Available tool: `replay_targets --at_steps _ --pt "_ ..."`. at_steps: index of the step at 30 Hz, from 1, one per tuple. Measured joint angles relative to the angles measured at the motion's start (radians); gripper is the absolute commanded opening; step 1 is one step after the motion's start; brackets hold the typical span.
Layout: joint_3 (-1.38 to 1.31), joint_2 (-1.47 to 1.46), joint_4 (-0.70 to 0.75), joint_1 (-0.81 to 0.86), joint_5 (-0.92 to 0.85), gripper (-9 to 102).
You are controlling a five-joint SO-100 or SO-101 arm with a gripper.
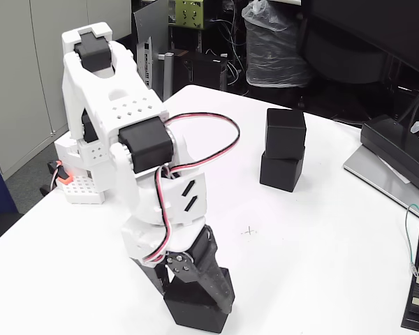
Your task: Stack the 3 blocks
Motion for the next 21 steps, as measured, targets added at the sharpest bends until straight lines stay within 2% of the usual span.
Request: replay_targets --at_steps 4,9,18,21 --pt "0.012 0.057 0.048 -0.011 0.021 1" --pt "-0.049 0.163 0.152 -0.061 0.152 1" --pt "-0.377 0.195 0.453 -0.204 0.301 1" --pt "-0.502 0.198 0.495 -0.252 0.341 1"
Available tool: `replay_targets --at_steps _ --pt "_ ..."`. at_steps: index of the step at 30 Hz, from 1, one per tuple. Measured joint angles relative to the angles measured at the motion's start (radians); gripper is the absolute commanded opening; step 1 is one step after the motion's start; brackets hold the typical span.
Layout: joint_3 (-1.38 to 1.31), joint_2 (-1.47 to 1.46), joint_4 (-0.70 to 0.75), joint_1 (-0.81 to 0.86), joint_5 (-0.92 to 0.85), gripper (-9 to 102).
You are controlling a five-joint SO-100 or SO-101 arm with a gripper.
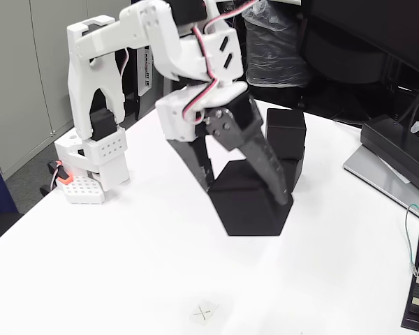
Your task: Stack the 3 blocks
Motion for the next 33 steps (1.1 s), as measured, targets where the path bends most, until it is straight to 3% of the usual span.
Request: replay_targets --at_steps 8,33 --pt "-0.187 0.009 0.009 -0.044 0.084 2" --pt "-0.164 0.011 0.012 -0.727 0.307 2"
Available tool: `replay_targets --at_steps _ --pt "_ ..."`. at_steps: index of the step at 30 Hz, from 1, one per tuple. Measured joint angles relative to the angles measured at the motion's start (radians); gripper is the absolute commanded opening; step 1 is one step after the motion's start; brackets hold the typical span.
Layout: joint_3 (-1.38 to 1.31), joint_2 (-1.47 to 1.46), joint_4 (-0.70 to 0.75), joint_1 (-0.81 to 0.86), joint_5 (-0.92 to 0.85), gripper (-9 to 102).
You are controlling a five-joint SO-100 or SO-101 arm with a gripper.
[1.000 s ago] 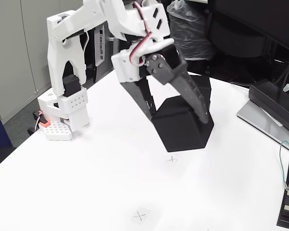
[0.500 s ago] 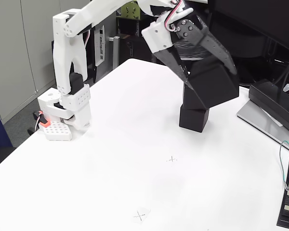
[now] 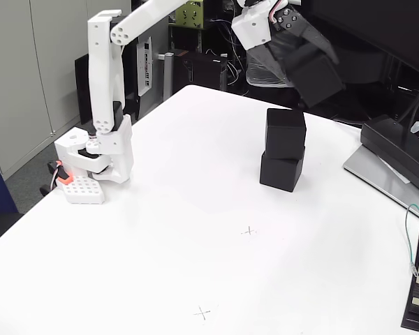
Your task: Stack the 3 blocks
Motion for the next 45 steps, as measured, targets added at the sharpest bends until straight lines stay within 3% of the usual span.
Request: replay_targets --at_steps 8,38,45 --pt "0.163 0.000 0.000 -0.072 0.063 1" --pt "0.247 0.035 -0.008 -0.072 0.081 2" --pt "0.247 0.035 -0.008 -0.072 0.081 15"
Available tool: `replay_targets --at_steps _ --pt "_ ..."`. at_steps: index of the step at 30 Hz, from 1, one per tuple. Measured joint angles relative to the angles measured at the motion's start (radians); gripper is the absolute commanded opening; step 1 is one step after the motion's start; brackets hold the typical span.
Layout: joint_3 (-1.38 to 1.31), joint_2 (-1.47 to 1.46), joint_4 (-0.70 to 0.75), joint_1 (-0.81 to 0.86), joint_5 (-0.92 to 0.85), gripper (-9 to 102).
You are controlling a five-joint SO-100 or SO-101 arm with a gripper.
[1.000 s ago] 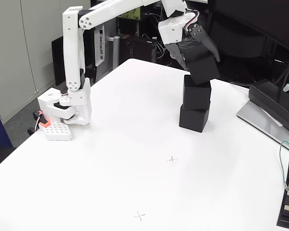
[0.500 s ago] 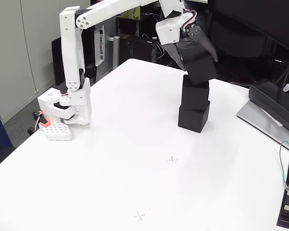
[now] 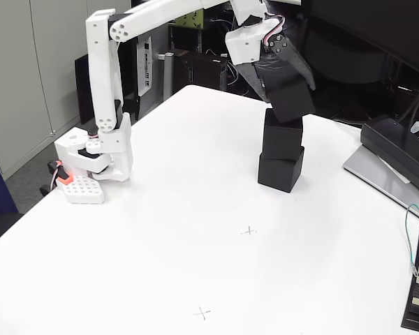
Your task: Stack the 3 blocks
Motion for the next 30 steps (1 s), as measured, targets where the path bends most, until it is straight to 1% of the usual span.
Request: replay_targets --at_steps 3,5,10,13,15,20,22,30 --pt "0.000 0.000 0.000 0.000 0.000 21" --pt "0.000 0.000 0.000 0.000 0.000 24" --pt "0.000 0.000 0.000 0.000 0.000 23" --pt "0.000 0.000 0.000 0.000 0.000 20" --pt "0.000 0.000 0.000 0.000 0.000 17" --pt "0.000 0.000 0.000 0.000 0.000 2" --pt "-0.002 0.000 0.000 0.000 0.000 -2" --pt "-0.035 -0.003 0.009 -0.002 0.000 0"
